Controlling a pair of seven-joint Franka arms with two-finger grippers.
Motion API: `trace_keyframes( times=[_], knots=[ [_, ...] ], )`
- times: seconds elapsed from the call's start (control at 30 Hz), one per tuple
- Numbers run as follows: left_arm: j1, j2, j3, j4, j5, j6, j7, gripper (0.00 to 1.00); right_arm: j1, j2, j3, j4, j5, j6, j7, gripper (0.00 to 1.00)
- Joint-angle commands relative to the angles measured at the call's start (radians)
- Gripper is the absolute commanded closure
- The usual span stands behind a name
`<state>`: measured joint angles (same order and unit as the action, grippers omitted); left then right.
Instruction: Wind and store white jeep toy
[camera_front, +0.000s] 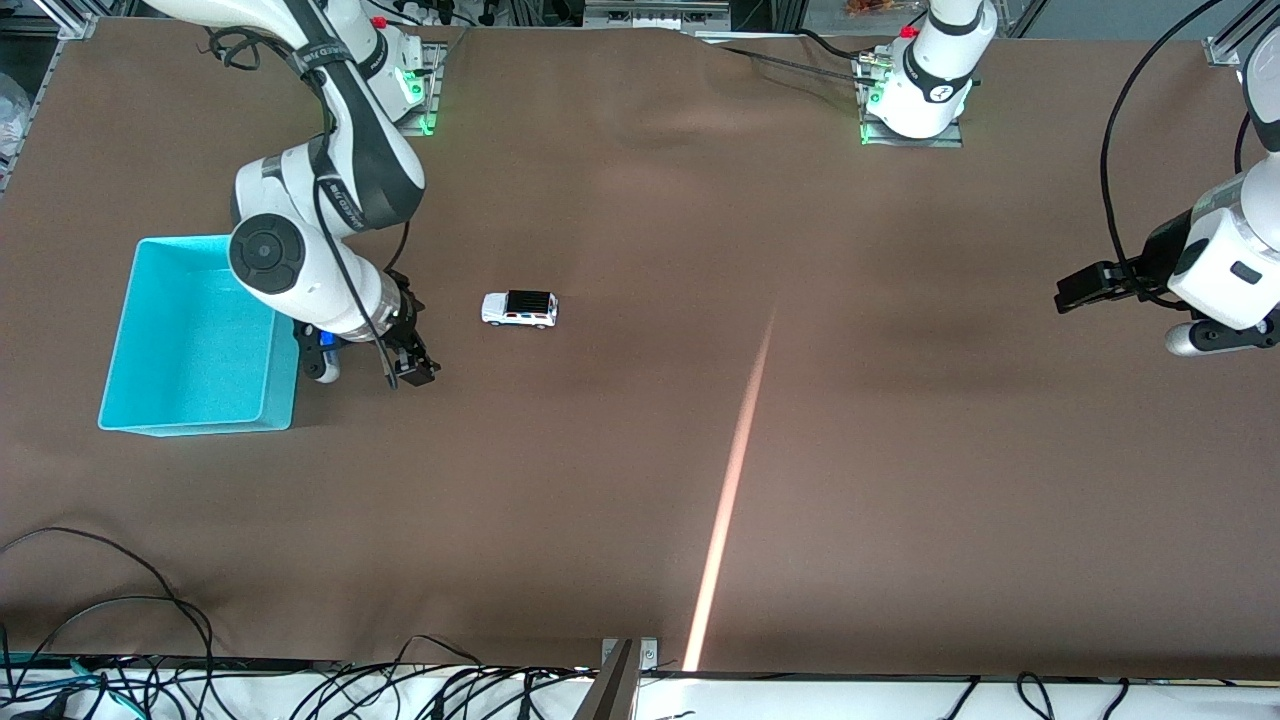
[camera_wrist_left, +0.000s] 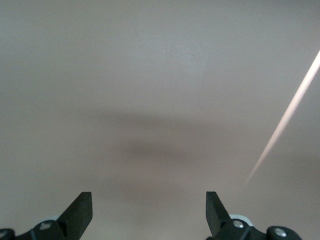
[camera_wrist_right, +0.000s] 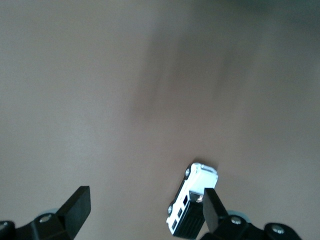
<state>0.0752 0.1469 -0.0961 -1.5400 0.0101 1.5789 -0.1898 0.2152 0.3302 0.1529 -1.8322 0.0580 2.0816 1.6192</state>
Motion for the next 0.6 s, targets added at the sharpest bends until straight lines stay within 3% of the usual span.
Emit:
trace_keyframes(
  times=[0.0, 0.4, 0.57],
  knots=[
    [0.000, -0.006, 0.001, 0.000, 0.007, 0.000, 0.018, 0.00, 0.035, -0.025, 0.001, -0.077, 0.077, 0.064, 0.077, 0.00],
    [0.000, -0.006, 0.001, 0.000, 0.007, -0.002, 0.018, 0.00, 0.096, -0.102, 0.001, -0.295, 0.079, 0.258, 0.251, 0.00],
    [0.000, -0.006, 0.001, 0.000, 0.007, -0.002, 0.018, 0.00, 0.116, -0.106, 0.001, -0.325, 0.075, 0.267, 0.335, 0.00]
  ],
)
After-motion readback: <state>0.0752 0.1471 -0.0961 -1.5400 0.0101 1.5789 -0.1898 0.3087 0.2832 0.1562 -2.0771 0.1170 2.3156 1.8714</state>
